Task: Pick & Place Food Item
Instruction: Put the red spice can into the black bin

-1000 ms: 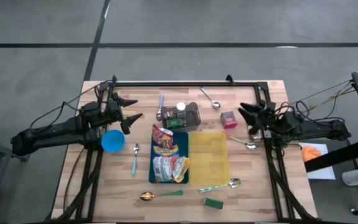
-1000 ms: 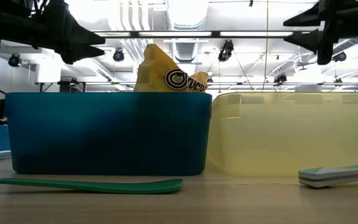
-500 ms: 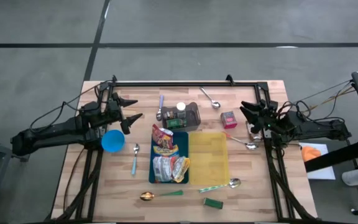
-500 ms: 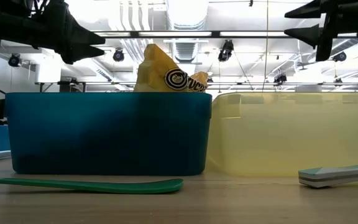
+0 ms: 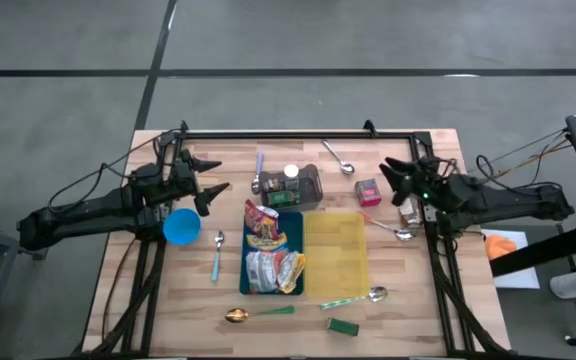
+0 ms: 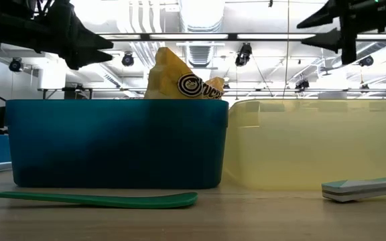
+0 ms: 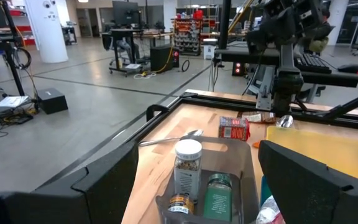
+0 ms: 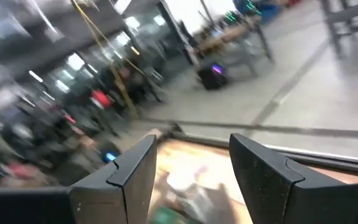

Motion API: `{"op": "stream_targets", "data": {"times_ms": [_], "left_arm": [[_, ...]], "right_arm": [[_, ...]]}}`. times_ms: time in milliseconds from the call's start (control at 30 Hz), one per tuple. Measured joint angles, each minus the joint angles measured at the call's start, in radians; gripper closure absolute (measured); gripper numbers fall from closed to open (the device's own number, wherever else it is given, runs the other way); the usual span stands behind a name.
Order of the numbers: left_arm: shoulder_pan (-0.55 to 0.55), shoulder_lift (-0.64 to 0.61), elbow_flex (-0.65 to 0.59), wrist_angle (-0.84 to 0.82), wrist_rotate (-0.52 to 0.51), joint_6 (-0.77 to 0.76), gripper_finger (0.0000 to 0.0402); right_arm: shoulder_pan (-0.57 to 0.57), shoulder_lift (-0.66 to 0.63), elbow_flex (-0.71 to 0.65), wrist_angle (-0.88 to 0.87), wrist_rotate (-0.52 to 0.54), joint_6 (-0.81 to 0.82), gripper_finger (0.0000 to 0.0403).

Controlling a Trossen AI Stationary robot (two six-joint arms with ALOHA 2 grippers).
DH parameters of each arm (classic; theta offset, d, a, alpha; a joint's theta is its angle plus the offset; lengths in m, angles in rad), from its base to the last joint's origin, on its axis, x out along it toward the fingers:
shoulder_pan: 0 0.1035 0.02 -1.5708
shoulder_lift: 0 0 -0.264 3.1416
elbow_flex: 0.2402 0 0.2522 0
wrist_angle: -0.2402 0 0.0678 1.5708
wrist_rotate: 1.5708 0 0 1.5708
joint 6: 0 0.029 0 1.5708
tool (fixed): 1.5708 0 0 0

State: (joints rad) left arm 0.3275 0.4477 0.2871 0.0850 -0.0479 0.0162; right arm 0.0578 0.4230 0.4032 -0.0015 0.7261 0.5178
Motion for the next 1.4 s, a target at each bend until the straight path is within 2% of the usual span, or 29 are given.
{"op": "stream_targets", "data": {"times_ms": [67,167,300,433,667,800,900,1000,1100,1400], "left_arm": [[0.0,0.0,0.0,-0.013,0.0,-0.001,0.0066],[0.0,0.0,0.0,-0.038,0.0,-0.001,0.0066],[0.0,0.0,0.0,-0.083,0.0,-0.001,0.0066],[0.0,0.0,0.0,-0.137,0.0,0.0,0.0066],[0.0,0.0,0.0,-0.246,0.0,0.0,0.0066],[0.0,0.0,0.0,-0.312,0.0,0.001,0.0066],[0.0,0.0,0.0,-0.364,0.0,0.002,0.0066],[0.0,0.0,0.0,-0.417,0.0,0.002,0.0066],[0.0,0.0,0.0,-0.464,0.0,0.002,0.0066],[0.0,0.0,0.0,-0.516,0.0,0.002,0.0066]], "right_arm": [[0.0,0.06,0.076,-0.117,0.044,0.019,0.0203],[-0.004,0.134,0.197,-0.361,0.081,0.201,0.0203],[-0.019,0.232,0.353,-0.707,0.075,0.483,0.0203],[-0.031,0.335,0.454,-0.901,0.045,0.634,0.0203],[-0.07,0.505,0.542,-0.962,-0.092,0.653,0.0203],[-0.133,0.592,0.576,-1.109,-0.147,0.675,0.0203],[-0.174,0.631,0.578,-1.151,-0.208,0.684,0.0203],[-0.195,0.644,0.567,-1.144,-0.212,0.68,0.02],[-0.212,0.647,0.545,-1.131,-0.221,0.684,0.0178],[-0.23,0.641,0.477,-1.019,-0.237,0.643,0.0076]]}}
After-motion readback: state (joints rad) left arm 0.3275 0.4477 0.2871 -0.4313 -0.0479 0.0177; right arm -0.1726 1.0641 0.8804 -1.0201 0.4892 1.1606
